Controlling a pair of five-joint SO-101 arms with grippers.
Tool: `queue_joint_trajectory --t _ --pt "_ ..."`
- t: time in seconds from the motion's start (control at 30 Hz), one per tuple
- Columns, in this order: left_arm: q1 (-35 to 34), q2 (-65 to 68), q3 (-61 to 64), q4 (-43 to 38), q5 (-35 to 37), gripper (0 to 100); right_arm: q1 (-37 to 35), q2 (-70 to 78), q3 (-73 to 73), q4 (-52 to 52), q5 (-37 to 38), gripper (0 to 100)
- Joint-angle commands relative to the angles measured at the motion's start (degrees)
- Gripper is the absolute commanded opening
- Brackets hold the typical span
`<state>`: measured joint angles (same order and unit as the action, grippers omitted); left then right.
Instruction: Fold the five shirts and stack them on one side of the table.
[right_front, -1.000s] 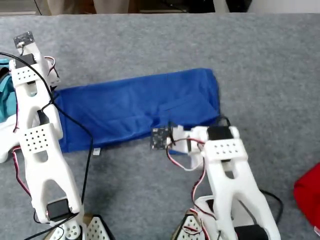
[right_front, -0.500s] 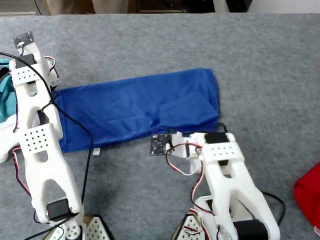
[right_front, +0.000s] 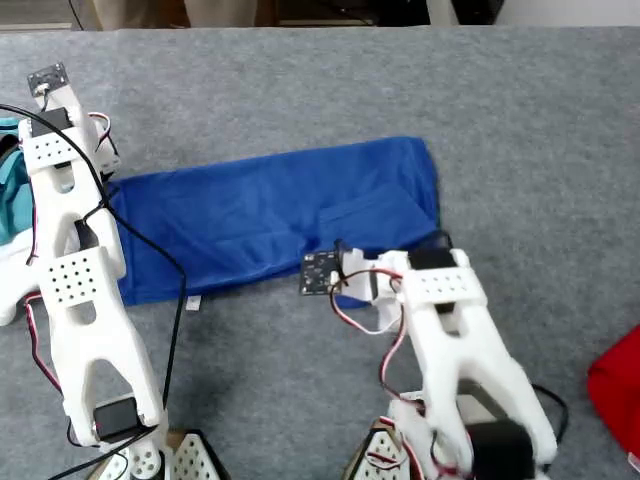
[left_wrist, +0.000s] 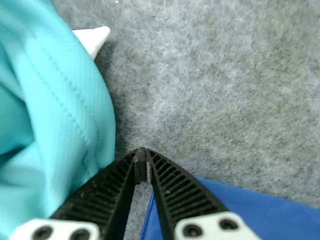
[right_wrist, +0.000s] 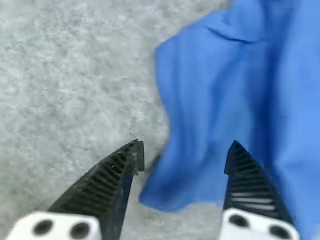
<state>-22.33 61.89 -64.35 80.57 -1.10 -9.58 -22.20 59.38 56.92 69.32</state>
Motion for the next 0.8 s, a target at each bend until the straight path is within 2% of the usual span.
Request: queue_joint_trajectory --t 0.0,0.4,0.47,0.57,0.77 --pt "-0.6 -1.0 -0.2 -1.0 -0.2 2 -0.7 6.1 -2.5 -2.5 0.9 26.4" --pt "-0.6 -1.0 -0.2 -1.0 -0.2 2 -1.8 12.2 -6.6 -1.2 0.9 25.8" --pt "-0.6 -1.0 -0.2 -1.0 -0.2 2 -1.7 12.2 -6.6 -1.1 1.0 19.3" --pt "-0.7 -1.0 -0.2 -1.0 -0.2 2 -1.4 11.8 -6.6 -0.5 1.4 0.5" --pt "-0.7 -1.0 -0.2 -1.0 -0.2 2 -0.1 10.7 -6.8 -0.4 1.4 0.4"
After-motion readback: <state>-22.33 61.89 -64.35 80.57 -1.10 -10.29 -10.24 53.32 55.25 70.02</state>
